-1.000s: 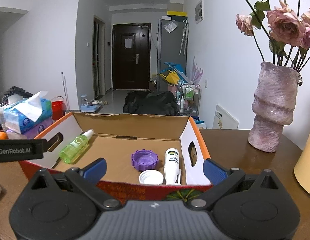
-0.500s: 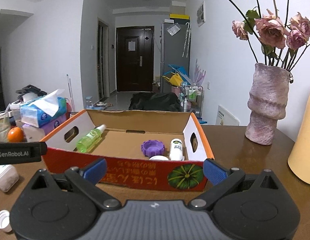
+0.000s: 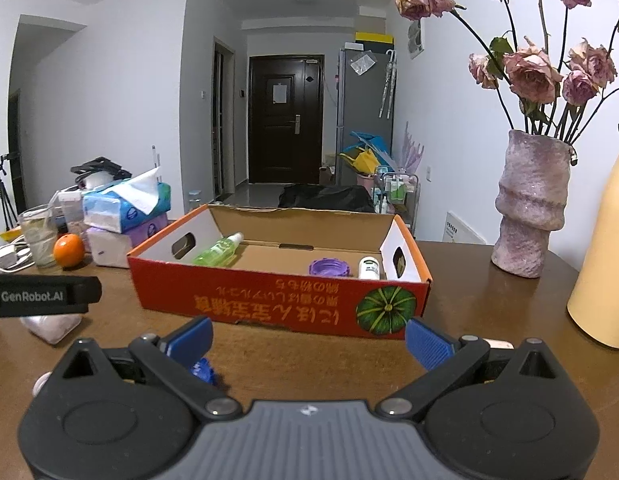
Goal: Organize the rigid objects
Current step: 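Withdraw both tools from the box back over the table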
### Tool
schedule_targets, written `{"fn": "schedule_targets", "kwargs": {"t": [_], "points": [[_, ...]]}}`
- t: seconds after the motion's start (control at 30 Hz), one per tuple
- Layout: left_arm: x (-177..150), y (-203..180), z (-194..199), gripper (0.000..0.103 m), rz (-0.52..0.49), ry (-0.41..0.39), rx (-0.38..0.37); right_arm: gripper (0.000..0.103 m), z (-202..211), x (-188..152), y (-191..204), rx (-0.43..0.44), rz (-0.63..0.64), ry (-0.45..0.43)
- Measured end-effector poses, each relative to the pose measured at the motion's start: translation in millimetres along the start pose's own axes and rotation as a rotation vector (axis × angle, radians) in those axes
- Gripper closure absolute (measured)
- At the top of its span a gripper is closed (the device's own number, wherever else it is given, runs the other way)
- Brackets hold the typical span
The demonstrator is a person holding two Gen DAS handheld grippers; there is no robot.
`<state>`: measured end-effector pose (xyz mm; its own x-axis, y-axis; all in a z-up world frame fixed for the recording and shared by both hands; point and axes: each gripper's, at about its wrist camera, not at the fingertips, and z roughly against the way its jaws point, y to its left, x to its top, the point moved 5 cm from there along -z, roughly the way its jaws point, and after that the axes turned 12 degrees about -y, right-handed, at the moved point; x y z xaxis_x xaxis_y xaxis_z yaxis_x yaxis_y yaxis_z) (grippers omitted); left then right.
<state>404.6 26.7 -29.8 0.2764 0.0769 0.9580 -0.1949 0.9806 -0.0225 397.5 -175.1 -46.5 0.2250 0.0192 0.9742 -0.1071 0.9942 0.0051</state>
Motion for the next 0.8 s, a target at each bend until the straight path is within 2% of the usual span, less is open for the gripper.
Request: {"fn": "schedule_targets", "kwargs": {"t": [0.43, 0.8], "points": [[-8.5, 21.2, 62.9, 0.0, -0.016, -0.014, -0.015, 0.0, 51.9, -7.1, 11.4, 0.03, 0.017, -0.01], [-19.0, 61.1, 104.9, 0.0, -0.022, -0.004, 0.009, 0.0, 87.0, -15.0, 21.1, 0.068, 0.038, -0.008]]}}
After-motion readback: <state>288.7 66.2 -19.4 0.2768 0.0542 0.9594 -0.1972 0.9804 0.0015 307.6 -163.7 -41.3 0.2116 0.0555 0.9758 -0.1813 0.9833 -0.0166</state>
